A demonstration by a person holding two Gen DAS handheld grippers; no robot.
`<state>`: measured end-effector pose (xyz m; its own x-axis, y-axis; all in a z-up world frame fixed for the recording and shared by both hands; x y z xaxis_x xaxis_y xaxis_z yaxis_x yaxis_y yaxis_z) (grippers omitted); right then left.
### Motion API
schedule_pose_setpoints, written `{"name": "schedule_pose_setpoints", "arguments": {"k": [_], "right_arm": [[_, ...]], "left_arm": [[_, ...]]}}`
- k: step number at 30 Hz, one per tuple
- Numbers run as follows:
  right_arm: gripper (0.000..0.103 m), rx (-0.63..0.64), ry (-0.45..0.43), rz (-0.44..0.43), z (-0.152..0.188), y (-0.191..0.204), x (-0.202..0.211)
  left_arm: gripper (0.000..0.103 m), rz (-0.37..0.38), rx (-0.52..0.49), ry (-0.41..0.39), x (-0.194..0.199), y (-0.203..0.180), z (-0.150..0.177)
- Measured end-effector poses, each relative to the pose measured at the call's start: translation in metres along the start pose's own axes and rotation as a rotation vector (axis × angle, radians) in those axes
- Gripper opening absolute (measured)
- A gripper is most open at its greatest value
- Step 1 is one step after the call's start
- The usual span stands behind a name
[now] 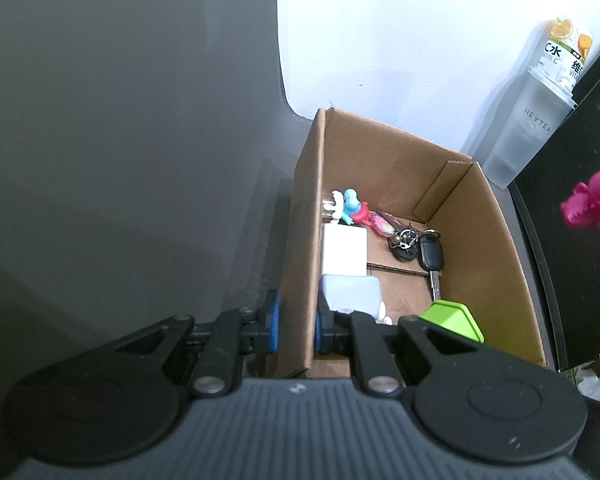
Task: Organize rigid objects
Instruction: 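Lift the magenta plush toy with the right gripper and carry it over the box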
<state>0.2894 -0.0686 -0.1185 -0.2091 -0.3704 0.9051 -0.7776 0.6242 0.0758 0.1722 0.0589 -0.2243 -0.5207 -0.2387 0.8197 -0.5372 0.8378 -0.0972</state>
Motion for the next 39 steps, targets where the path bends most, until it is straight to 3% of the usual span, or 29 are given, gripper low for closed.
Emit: {"name": "schedule_pose_setpoints", "arguments": {"k": [18,39], "right_arm": [[0.040,0.054,0.059,-0.073,-0.023,0.050,-0.058],[0.040,0.122,0.240,-0.035,-0.016,0.061,-0.125]], "left_arm": [[0.015,0.001,-0.002,0.000,0.001,-0.001,0.001],[0.015,0.002,-0.001,0.001,0.002,-0.003,0.003]]}}
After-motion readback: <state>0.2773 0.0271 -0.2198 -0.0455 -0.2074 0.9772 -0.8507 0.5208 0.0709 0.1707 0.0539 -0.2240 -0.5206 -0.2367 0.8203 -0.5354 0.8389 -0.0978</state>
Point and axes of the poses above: each gripper's, at about its wrist camera, not at the fingertips, and x roughly against the way its jaws point, y to its left, z to its underside, the point moved 6 cm from there along -x, roughly the way its jaws point, and after that the axes turned 10 degrees about -z, right-handed, at the moved point
